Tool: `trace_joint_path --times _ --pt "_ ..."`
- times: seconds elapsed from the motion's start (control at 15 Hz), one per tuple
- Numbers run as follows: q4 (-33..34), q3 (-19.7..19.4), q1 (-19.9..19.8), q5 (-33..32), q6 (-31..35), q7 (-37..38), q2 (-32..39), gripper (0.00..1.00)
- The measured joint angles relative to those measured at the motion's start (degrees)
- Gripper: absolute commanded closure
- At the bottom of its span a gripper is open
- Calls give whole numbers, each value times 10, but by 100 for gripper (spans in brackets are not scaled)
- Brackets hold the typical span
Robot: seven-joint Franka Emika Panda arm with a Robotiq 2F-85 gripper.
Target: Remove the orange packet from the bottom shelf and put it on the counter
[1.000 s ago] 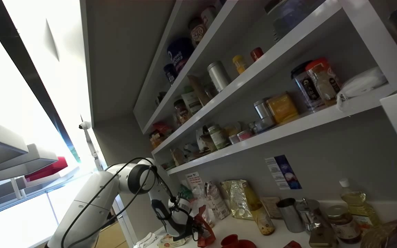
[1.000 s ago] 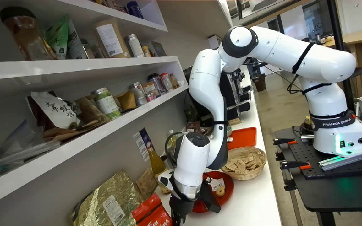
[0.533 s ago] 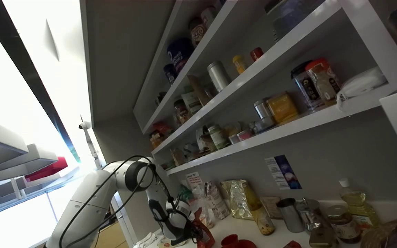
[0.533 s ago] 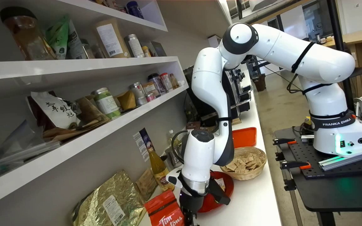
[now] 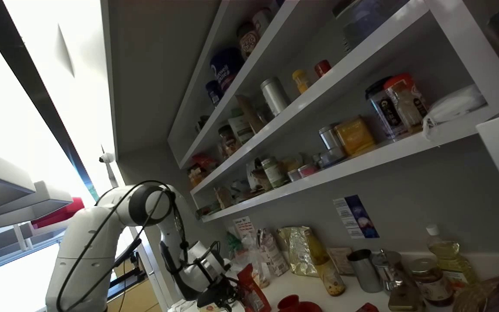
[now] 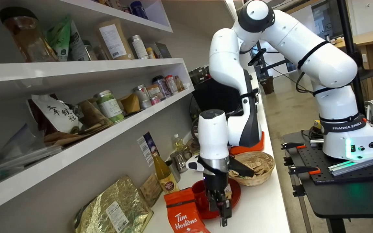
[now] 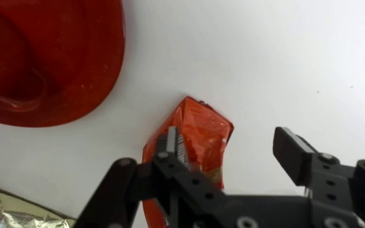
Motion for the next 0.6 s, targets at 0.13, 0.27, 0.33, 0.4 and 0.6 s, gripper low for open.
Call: trace_joint_path --times 0.13,0.27,0.33,0.4,0.6 --pt "-49 77 -71 95 -21 -75 -43 0" --pt "-82 162 -148 188 -41 -138 -82 0" --pt "-91 205 -188 231 -50 -164 -99 0" --pt "-98 251 -228 271 -59 -185 -115 0" --pt "-97 385 -353 367 -92 -223 -153 0"
